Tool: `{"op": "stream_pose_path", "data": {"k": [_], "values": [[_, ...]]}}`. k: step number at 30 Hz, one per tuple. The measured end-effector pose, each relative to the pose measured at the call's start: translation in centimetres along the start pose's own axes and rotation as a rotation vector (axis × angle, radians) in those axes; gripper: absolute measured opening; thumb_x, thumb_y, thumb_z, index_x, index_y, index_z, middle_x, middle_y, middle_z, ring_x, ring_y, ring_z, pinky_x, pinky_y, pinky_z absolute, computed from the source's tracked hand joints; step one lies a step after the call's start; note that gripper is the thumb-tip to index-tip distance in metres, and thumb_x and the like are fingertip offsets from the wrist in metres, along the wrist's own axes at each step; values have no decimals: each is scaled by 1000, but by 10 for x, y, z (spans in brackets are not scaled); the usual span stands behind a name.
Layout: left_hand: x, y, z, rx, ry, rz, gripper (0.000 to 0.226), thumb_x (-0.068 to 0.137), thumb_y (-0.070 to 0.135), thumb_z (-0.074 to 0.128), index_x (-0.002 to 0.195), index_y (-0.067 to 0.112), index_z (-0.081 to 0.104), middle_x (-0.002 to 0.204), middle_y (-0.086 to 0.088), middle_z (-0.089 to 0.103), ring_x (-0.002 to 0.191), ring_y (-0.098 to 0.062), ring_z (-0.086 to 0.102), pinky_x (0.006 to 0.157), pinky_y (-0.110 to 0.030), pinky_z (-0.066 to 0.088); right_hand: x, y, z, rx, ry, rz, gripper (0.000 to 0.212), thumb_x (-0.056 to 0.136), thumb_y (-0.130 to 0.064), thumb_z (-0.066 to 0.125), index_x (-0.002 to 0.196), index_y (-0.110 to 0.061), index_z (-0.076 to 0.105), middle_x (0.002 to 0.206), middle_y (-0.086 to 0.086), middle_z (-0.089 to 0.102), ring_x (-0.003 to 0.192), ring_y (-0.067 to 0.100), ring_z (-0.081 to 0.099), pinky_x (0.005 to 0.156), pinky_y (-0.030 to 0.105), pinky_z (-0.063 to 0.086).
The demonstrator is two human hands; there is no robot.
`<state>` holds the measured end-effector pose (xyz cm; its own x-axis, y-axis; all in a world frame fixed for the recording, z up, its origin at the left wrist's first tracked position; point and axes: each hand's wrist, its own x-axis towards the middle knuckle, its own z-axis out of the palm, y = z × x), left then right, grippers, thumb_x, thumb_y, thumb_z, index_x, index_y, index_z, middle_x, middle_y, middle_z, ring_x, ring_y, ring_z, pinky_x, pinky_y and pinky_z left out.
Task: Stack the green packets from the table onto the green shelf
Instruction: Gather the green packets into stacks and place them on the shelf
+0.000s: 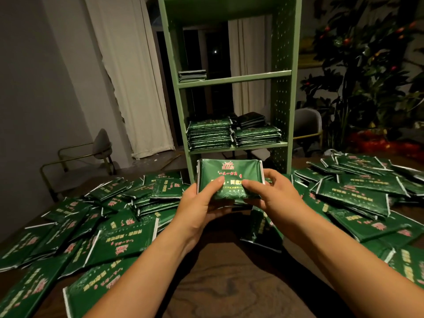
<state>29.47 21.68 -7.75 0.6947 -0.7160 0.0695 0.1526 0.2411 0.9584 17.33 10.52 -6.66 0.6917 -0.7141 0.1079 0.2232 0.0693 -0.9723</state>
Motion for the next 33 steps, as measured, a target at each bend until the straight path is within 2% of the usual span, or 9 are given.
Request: {"op": "stream_pose_path", "data": {"k": [4, 10, 13, 15, 18, 21, 23, 27, 33], "values": [[4, 18, 13, -38, -20, -34, 36, 90, 30, 70, 115, 4, 70, 105, -14, 76, 91, -21, 73, 71, -33, 58, 9, -25, -9, 38, -48, 54, 33, 88, -11, 72, 117, 0, 61, 112, 17, 73, 102, 29, 72, 90, 39, 59], [13, 47, 44, -276, -149, -122, 21, 74, 26, 75, 84, 9, 81, 92, -13, 75, 74, -18, 70, 55, -24, 57, 13, -64, -26, 359, -168, 182, 24, 76, -19, 77, 95, -5, 79, 103, 12, 74, 84, 16, 71, 65, 20, 57], [21, 50, 59, -244, -101, -140, 25, 82, 24, 75, 98, 5, 75, 96, -14, 75, 75, -19, 69, 52, -23, 56, 19, -73, -32, 320, -96, 181, 18, 80, -18, 76, 90, -3, 78, 99, 14, 75, 78, 18, 75, 63, 23, 59], [31, 50, 66, -166, -15, -132, 33, 85, 28, 77, 108, 4, 72, 113, -15, 72, 89, -22, 69, 54, -24, 56, 26, -70, -39, 14, 78, 24, 26, 90, -24, 71, 106, -5, 68, 105, 13, 73, 84, 20, 73, 65, 28, 57], [49, 47, 74, -86, 80, -131, 52, 80, 33, 83, 120, 4, 66, 129, -15, 61, 108, -30, 66, 58, -25, 56, 32, -66, -63, -872, 331, -663, 27, 91, -32, 66, 110, -16, 56, 106, -1, 58, 88, 16, 58, 70, 31, 47], [66, 51, 85, -29, 41, -167, 49, 80, 34, 83, 116, 4, 68, 125, -18, 65, 96, -28, 71, 58, -25, 56, 43, -66, -78, -1536, 153, -1016, 58, 69, -30, 81, 119, -17, 54, 114, 3, 53, 87, 23, 56, 65, 34, 51], [71, 53, 88, -5, 23, -189, 45, 81, 33, 82, 112, 5, 70, 122, -18, 67, 89, -27, 71, 56, -24, 55, 47, -65, -77, -1656, 154, -1014, 66, 60, -31, 88, 117, -15, 57, 111, 6, 56, 80, 25, 57, 56, 35, 50], [84, 53, 97, 16, -5, -216, 43, 82, 35, 81, 112, 7, 70, 122, -18, 67, 74, -24, 73, 68, -28, 52, 65, -69, -83, -1693, 257, -1147, 45, 69, -18, 84, 109, -10, 64, 103, 8, 61, 71, 28, 57, 46, 35, 44], [103, 70, 106, -44, -76, -204, 32, 92, 31, 71, 111, 4, 70, 96, -17, 74, 67, -21, 69, 53, -24, 56, 101, -79, -81, -1770, 306, -1211, 37, 73, -16, 72, 108, -9, 62, 100, 10, 62, 71, 31, 55, 49, 38, 46]]}}
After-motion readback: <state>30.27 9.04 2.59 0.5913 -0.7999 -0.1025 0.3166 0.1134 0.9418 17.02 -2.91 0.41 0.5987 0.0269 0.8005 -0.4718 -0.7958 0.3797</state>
